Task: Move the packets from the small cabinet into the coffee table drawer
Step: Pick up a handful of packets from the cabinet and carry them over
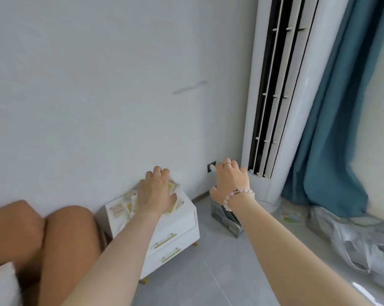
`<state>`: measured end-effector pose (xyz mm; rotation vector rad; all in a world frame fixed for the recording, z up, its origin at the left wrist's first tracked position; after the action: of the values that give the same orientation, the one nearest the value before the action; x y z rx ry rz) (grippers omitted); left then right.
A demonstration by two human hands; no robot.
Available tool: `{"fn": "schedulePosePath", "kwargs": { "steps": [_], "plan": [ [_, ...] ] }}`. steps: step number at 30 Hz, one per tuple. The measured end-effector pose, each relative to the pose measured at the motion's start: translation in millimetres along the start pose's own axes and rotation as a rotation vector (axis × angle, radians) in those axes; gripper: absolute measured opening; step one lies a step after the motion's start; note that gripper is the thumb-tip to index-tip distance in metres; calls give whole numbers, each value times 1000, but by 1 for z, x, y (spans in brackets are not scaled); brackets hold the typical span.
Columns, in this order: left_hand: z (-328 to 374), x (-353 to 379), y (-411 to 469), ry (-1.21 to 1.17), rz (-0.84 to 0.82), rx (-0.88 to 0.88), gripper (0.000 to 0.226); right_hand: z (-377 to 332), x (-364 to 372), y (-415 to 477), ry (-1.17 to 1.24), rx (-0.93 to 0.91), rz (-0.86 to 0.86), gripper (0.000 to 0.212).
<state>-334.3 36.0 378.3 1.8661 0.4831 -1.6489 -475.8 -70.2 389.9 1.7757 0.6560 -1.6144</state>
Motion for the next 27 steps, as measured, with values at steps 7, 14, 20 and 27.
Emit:
{"fn": "schedulePosePath", "kwargs": {
  "steps": [7,14,20,27],
  "plan": [
    [-78,22,62,-10,0,-151,60,-68,19,96,-45,-136,7,40],
    [-146,47,119,-59,-14,-292,58,-129,47,172,-29,-225,-18,44],
    [-163,91,149,-50,-91,-331,57,-131,86,212,-26,-233,-90,45],
    [-182,139,198,-41,-155,-393,56,-131,131,283,-24,-257,-162,45]
  ]
}}
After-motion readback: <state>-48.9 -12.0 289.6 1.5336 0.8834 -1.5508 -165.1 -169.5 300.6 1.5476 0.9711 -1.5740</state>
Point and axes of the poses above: each hand's wrist, its own y-axis towards the middle knuckle, its own x-axis out of the palm, z = x × y, the point moved 7 cm from there along y, towards the middle knuckle, and after that the axes turned 6 degrees about -x, right-handed, at the moved point
